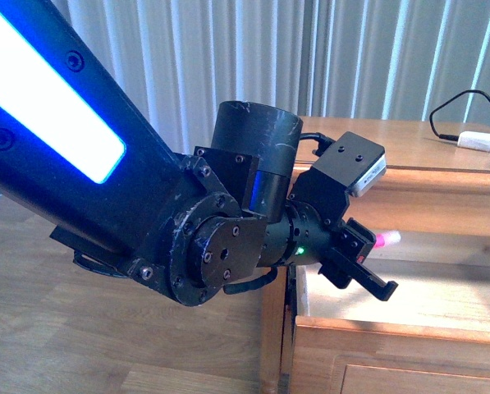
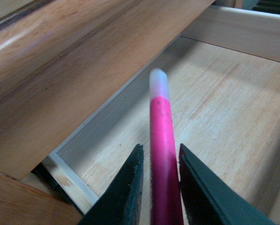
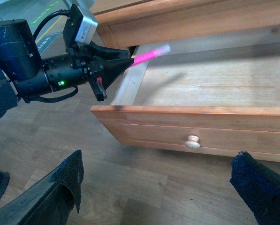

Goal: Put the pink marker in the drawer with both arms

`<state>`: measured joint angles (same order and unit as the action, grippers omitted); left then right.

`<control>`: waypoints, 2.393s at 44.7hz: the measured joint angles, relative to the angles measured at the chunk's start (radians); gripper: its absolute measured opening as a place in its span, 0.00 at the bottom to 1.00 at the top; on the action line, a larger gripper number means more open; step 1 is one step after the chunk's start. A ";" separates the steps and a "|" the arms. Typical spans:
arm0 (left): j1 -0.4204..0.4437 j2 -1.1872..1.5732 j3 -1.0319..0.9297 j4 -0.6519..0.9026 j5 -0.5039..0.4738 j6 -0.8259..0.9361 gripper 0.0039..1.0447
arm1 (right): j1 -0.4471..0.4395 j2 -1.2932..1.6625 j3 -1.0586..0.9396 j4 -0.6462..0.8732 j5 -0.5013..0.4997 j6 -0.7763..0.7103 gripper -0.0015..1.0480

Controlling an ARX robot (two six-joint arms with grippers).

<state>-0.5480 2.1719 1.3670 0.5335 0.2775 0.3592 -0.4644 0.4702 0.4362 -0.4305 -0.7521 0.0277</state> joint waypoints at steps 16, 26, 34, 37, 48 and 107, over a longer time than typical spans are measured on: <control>-0.005 -0.111 -0.159 0.168 -0.235 -0.057 0.78 | 0.000 0.000 0.000 0.000 0.000 0.000 0.92; 0.068 -0.372 -0.403 0.174 -0.340 -0.121 0.94 | 0.000 0.000 0.000 0.000 0.000 0.000 0.92; 0.230 -0.799 -0.778 0.176 -0.338 -0.240 0.95 | 0.000 0.000 0.000 0.000 0.000 0.000 0.92; 0.270 -0.906 -0.872 0.153 -0.337 -0.257 0.95 | 0.000 0.000 0.000 0.000 0.000 0.000 0.92; 0.570 -1.477 -1.278 -0.109 -0.289 -0.405 0.95 | 0.000 0.000 0.000 0.000 0.000 0.000 0.92; 0.549 -1.974 -1.344 -0.332 -0.278 -0.366 0.04 | 0.000 0.000 0.000 0.000 0.000 0.000 0.92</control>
<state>0.0006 0.1982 0.0227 0.2020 -0.0002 -0.0071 -0.4644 0.4702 0.4362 -0.4305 -0.7521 0.0280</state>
